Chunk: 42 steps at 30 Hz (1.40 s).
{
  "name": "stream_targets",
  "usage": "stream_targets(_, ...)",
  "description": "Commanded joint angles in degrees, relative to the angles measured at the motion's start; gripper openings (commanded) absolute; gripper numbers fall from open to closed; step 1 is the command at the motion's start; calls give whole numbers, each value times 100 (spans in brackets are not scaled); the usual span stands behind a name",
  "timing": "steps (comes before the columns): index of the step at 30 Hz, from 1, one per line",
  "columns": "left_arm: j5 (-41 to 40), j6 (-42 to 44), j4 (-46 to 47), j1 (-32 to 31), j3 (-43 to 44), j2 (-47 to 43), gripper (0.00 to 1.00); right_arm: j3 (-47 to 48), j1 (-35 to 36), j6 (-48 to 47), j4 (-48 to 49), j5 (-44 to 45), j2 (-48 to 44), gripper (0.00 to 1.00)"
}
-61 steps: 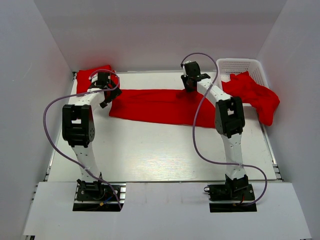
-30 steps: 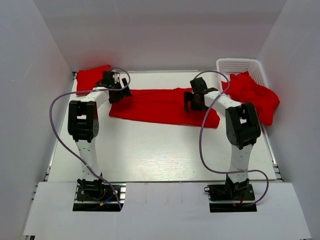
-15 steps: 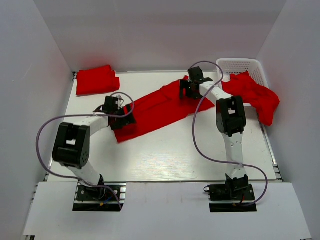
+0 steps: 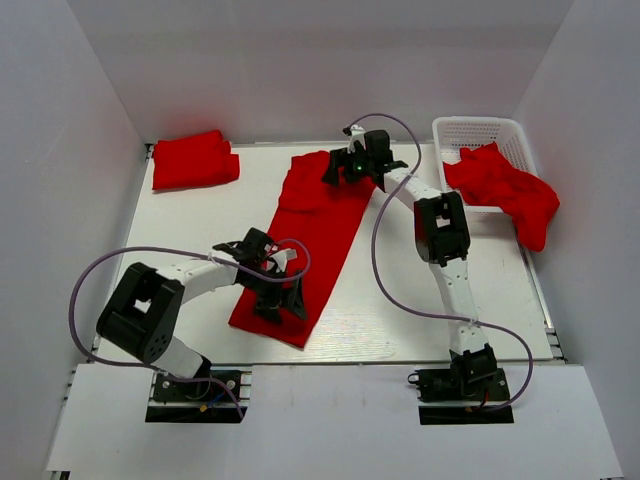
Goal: Fold and stack the t-shirts
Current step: Rotate the tshirt 90 degrees
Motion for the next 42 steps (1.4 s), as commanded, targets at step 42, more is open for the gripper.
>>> stream_targets(42,-4787,-301,-1037,1980,5447,1197,100,-367,109,155,-3259,2316,-496,90)
